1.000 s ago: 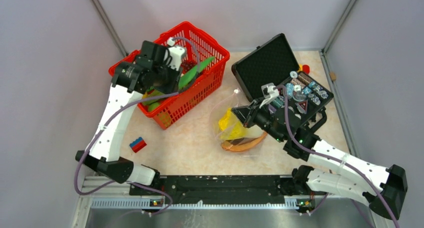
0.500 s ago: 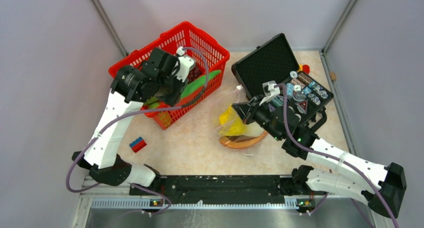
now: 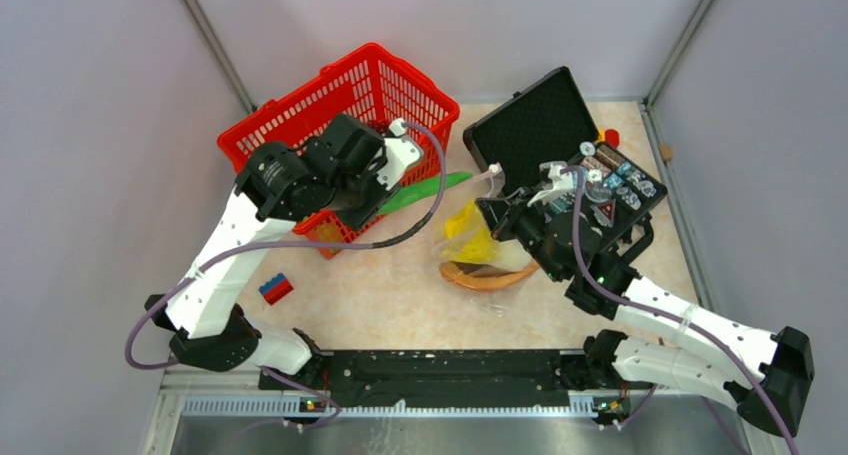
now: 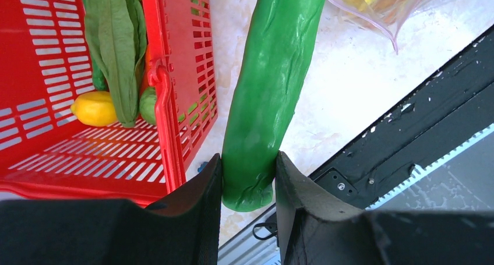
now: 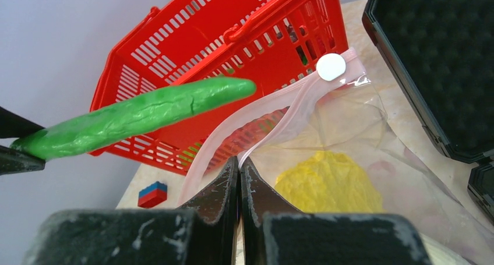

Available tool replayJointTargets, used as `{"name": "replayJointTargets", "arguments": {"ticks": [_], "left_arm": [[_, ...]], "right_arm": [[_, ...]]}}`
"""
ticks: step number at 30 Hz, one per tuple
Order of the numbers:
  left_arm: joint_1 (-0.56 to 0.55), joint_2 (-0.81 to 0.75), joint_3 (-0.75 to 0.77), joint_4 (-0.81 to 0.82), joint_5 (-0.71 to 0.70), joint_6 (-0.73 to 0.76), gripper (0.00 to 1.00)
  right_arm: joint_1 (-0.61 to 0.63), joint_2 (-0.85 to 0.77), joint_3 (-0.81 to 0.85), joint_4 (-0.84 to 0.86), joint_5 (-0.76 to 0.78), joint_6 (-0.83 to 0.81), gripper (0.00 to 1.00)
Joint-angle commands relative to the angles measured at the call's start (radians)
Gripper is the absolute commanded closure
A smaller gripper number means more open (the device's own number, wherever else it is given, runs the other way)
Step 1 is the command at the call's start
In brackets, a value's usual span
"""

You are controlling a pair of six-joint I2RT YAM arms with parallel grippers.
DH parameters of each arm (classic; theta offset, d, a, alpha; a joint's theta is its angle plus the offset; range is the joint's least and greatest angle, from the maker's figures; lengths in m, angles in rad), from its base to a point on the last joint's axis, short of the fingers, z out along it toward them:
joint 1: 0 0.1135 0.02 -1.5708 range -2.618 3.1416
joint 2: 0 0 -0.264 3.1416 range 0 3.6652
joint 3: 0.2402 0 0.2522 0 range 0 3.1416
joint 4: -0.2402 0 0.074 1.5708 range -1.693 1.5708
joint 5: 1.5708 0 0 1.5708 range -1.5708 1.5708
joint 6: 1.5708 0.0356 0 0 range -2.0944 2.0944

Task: Place the food in the zip-top bag and seal the zipper
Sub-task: Place the fake vegetable in the zipper food storage bag.

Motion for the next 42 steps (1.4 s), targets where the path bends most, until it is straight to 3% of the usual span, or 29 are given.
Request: {"name": "replayJointTargets", "arguments": {"ticks": [1,17,24,30,35,42], "left_arm": [[-0.026,-0.011,0.027,-0.015,-0.016,0.037,0.83],[-0.07,-0.024,-0.03,-0.026,-0.026,0.049,0.82],[-0.076,0.051,-0.011,-0.02,-0.024,0.08,0.82],[-0.087,0.119,0.034,-0.008,0.02,0.104,0.82],[-0.091,0.153,0.051,0.003,0.088,0.114,0.79],[-0.093,0.202,0.038,-0.031,0.036,0.113,0.77]], "right_arm": [[-0.003,-0.021,0.02,0.044,0.036,0.006,1.0],[-0.003,-0.045,0.001,0.121,-0.011,-0.01,1.0],[0.012,0.013,0.063,0.106,-0.164,-0.096,1.0],[0.103,0.027,0.056,0.15,-0.075,-0.197,1.0],[0.149,0.036,0.059,0.193,-0.097,-0.289,1.0],[0.185,0.035,0.033,0.252,-0.09,-0.358,1.0]]}}
